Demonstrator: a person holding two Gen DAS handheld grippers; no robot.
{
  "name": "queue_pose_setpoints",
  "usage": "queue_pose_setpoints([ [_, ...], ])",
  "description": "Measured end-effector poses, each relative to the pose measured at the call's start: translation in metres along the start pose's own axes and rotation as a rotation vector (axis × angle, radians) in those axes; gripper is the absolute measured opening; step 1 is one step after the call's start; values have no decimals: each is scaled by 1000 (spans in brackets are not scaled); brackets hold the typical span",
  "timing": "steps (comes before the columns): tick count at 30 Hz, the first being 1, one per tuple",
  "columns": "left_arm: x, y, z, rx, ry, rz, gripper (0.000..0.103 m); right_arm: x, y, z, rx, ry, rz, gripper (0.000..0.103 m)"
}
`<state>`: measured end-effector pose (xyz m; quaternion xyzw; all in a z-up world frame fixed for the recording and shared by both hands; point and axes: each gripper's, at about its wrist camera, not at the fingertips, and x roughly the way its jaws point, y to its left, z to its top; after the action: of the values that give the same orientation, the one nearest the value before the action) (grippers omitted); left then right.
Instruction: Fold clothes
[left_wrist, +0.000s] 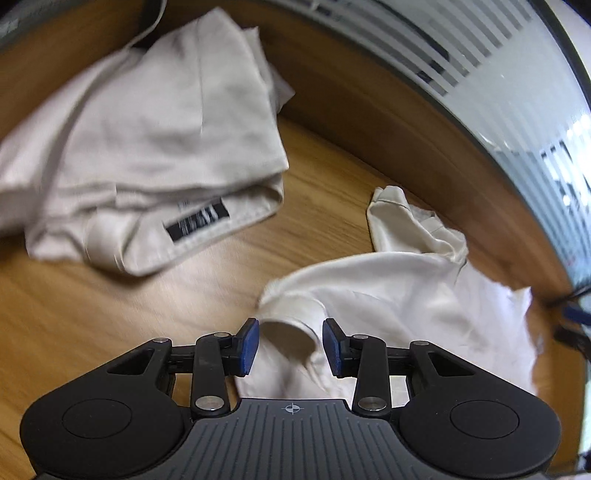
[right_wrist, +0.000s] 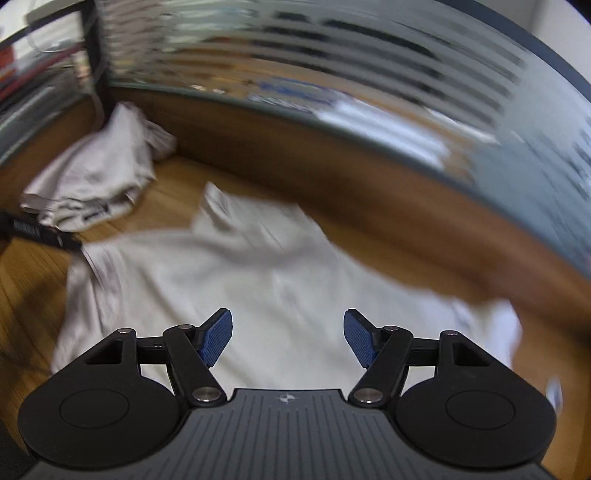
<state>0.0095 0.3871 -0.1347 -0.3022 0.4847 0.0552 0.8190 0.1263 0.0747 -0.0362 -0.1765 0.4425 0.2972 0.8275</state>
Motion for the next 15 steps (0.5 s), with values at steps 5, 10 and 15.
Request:
queue_pose_setpoints([
  [5, 14, 5, -3, -113, 42, -13, 40, 62, 13, 68, -130, 10, 109, 72],
  [10, 27, 10, 1, -233, 62, -25, 40, 124, 30, 109, -220, 55, 176, 68],
  [15, 40, 10, 7, -297, 80, -49, 40, 180, 45, 129, -268, 127, 215, 55],
])
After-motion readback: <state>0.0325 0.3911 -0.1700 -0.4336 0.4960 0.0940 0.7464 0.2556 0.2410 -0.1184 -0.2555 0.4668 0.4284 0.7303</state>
